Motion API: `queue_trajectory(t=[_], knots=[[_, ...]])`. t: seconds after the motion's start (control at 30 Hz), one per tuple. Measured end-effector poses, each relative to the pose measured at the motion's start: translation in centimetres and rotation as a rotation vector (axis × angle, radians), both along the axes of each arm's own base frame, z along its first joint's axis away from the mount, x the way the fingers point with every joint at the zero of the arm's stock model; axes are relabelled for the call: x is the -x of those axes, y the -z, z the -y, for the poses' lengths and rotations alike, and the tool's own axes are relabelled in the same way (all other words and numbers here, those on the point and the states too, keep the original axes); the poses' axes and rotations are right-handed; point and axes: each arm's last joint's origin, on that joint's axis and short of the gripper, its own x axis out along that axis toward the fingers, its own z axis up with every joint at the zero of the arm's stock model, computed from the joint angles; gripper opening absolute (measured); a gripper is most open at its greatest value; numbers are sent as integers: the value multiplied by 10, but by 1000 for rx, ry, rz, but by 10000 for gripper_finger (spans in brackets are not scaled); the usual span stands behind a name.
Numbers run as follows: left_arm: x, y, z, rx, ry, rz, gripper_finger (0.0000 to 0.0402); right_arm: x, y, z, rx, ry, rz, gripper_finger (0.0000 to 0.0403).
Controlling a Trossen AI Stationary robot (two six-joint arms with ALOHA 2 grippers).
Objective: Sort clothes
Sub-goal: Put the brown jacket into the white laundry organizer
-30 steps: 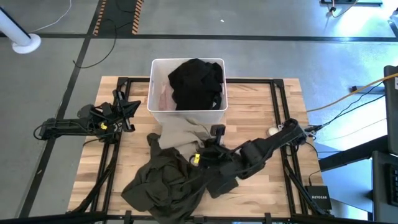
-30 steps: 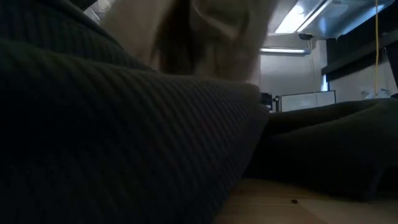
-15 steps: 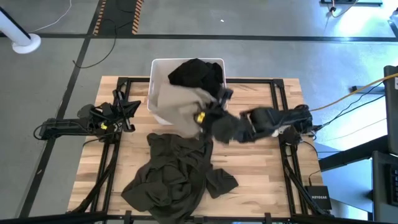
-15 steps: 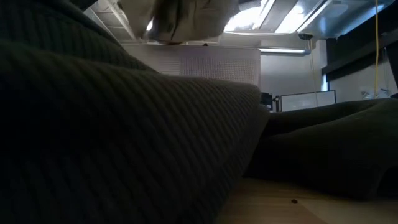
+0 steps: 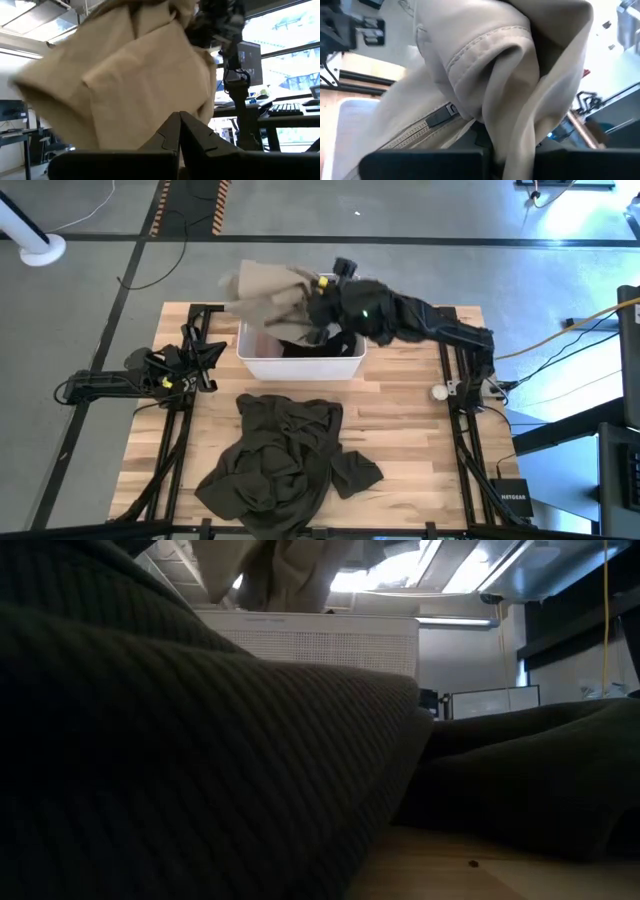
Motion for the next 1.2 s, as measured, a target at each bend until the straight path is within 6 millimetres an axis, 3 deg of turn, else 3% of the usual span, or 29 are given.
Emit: queue_trajectory(t=[0.23, 0.47, 0.67, 0.83, 1.2], knots=[[0, 0, 0, -11, -5, -4, 0, -7, 25, 49, -138, 3, -26, 26], [0, 0, 0, -10, -5, -3, 0, -20, 92, 83, -268, 101, -174, 27], [0, 0, 0, -9, -5, -2, 0, -26, 150, 95, -378, 128, -237, 29], [0, 0, 0, -9, -5, -2, 0, -29, 185, 98, -455, 105, -230, 28], [0, 0, 0, -6, -3, 0, 0, -22, 232, 103, -608, 115, -246, 29]])
